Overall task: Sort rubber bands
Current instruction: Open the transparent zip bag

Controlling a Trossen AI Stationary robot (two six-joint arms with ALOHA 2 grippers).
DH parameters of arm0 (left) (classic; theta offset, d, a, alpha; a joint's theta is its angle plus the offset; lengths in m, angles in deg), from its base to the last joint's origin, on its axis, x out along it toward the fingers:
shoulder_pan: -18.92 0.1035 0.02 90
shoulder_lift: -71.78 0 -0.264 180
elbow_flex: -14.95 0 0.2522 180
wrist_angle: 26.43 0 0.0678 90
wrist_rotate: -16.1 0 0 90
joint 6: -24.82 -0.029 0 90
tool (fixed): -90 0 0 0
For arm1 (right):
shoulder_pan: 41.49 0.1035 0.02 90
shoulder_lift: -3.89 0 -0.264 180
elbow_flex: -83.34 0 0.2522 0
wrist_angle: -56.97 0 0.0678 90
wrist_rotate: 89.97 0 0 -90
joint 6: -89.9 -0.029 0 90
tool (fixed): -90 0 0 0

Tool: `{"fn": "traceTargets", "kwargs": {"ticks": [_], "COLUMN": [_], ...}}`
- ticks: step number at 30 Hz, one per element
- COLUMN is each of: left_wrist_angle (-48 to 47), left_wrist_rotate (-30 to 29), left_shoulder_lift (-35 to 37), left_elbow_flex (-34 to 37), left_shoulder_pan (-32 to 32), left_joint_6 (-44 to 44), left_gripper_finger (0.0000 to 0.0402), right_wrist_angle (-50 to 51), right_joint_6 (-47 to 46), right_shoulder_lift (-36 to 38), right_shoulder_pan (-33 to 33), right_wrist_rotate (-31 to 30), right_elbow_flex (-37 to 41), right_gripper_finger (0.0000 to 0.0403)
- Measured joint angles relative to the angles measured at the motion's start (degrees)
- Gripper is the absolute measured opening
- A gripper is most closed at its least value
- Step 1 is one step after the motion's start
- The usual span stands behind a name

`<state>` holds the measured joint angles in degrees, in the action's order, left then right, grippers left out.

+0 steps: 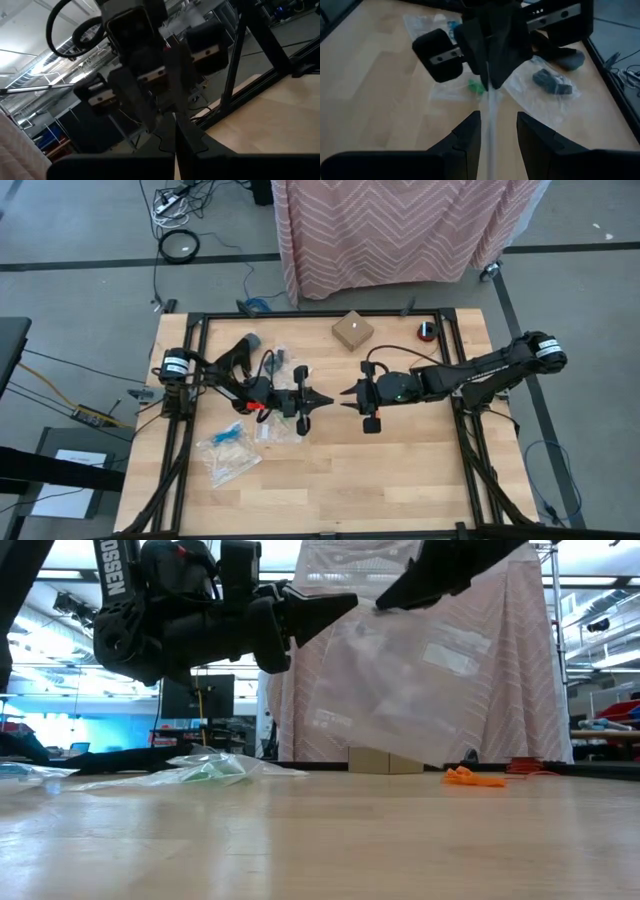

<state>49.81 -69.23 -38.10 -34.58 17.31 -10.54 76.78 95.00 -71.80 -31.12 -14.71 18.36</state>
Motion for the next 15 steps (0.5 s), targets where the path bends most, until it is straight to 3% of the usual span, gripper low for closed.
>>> {"fn": "traceTargets", "kwargs": {"ticks": [15], "left_wrist_angle": [-0.13], "left_wrist_rotate": [-0.11], "left_shoulder_lift": [0.04], "left_elbow_flex": [0.00], "left_shoulder_pan": [0.00], "left_joint_6": [0.00], "left_gripper_finger": [0.0004], "right_wrist_angle": [0.34], "right_joint_6": [2.11], "right_shoulder_lift": [2.94], "right_shoulder_pan": [-0.42], "right_wrist_rotate": [-0.07], "right_elbow_flex": [0.00], "right_gripper_finger": [0.0113]}}
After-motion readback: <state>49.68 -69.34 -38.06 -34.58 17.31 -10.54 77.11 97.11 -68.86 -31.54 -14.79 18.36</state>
